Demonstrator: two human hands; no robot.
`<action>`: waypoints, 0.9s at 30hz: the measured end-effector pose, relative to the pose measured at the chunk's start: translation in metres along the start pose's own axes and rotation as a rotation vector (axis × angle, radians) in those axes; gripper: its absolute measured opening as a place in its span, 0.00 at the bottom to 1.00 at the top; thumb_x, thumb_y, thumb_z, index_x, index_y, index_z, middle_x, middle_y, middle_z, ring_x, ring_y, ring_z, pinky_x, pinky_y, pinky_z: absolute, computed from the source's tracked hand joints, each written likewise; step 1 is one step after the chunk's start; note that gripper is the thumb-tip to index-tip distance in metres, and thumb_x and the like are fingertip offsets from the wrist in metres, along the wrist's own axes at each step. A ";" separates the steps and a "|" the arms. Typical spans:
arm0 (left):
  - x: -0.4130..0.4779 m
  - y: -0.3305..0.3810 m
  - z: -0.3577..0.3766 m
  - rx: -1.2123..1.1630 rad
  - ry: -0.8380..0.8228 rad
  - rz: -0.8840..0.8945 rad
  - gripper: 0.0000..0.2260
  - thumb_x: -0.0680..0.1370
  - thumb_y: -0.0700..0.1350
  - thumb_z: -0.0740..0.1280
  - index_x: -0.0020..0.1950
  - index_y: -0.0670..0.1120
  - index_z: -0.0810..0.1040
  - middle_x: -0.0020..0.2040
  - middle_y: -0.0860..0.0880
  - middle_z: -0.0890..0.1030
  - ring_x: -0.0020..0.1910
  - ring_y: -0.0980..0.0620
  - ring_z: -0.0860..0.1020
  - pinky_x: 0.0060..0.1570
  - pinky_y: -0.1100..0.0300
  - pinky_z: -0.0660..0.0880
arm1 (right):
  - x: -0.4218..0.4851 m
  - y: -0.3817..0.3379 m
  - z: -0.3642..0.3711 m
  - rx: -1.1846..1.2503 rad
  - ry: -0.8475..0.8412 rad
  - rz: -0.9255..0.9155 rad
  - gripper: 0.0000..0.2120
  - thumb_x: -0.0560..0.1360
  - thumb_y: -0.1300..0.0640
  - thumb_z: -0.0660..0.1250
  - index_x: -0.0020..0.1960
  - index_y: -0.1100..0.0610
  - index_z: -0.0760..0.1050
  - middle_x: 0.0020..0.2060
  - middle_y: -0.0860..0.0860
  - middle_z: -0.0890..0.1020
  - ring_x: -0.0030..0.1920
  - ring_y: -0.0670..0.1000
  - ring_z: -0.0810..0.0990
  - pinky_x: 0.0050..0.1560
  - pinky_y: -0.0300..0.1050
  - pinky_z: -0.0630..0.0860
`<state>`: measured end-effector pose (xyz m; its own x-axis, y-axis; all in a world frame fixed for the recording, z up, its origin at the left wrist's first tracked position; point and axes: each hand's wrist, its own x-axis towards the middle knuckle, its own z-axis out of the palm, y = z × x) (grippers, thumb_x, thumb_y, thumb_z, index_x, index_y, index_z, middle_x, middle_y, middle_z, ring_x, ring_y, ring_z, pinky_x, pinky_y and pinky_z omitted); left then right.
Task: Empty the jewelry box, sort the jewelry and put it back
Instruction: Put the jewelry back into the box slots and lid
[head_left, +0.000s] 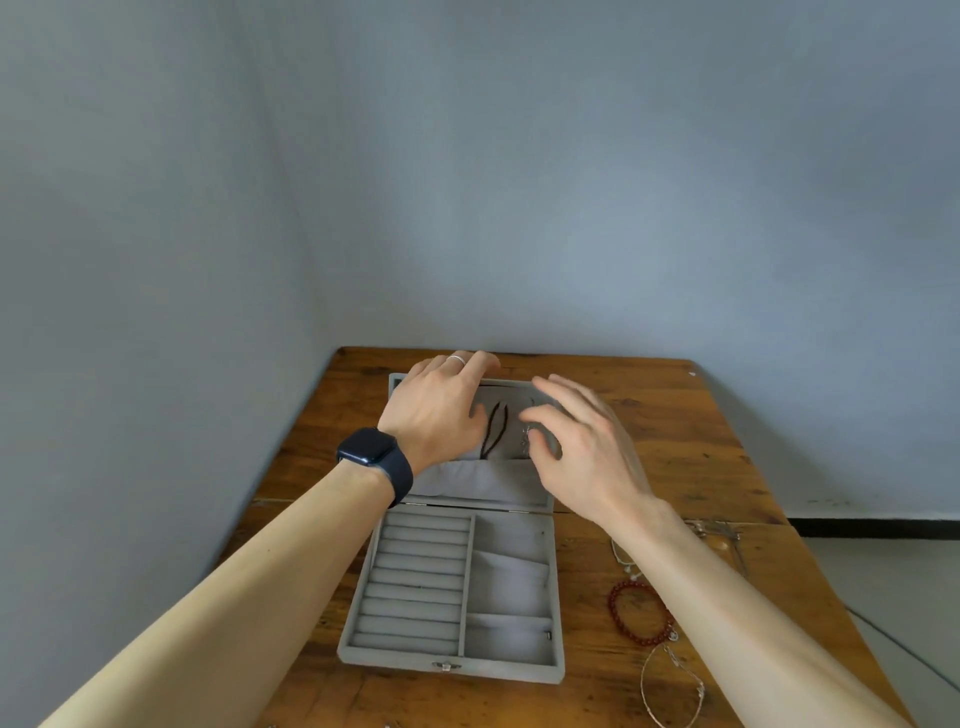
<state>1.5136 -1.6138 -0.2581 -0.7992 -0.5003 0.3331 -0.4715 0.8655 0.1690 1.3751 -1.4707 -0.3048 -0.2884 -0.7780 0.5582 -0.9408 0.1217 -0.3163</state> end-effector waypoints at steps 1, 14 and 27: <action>-0.003 0.001 -0.004 0.009 0.000 -0.003 0.23 0.77 0.44 0.64 0.73 0.49 0.69 0.65 0.47 0.78 0.65 0.45 0.74 0.67 0.52 0.67 | -0.005 -0.002 -0.005 -0.002 0.006 0.006 0.10 0.75 0.61 0.69 0.55 0.55 0.83 0.67 0.52 0.78 0.72 0.52 0.71 0.70 0.53 0.70; -0.130 0.069 0.013 -0.018 -0.011 0.005 0.26 0.80 0.50 0.61 0.78 0.55 0.63 0.77 0.52 0.67 0.77 0.51 0.61 0.77 0.51 0.54 | -0.154 -0.049 -0.071 0.002 0.043 0.170 0.15 0.77 0.56 0.69 0.64 0.51 0.80 0.69 0.44 0.76 0.74 0.45 0.67 0.71 0.50 0.69; -0.273 0.177 0.060 -0.150 -0.185 0.087 0.24 0.82 0.54 0.54 0.79 0.57 0.61 0.79 0.55 0.63 0.80 0.53 0.55 0.78 0.52 0.48 | -0.359 -0.075 -0.107 -0.035 0.046 0.461 0.13 0.74 0.56 0.71 0.58 0.49 0.82 0.61 0.41 0.79 0.65 0.43 0.72 0.63 0.42 0.70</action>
<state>1.6258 -1.3253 -0.3749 -0.8956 -0.4073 0.1789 -0.3483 0.8922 0.2876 1.5300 -1.1347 -0.4000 -0.6845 -0.6101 0.3991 -0.7180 0.4695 -0.5138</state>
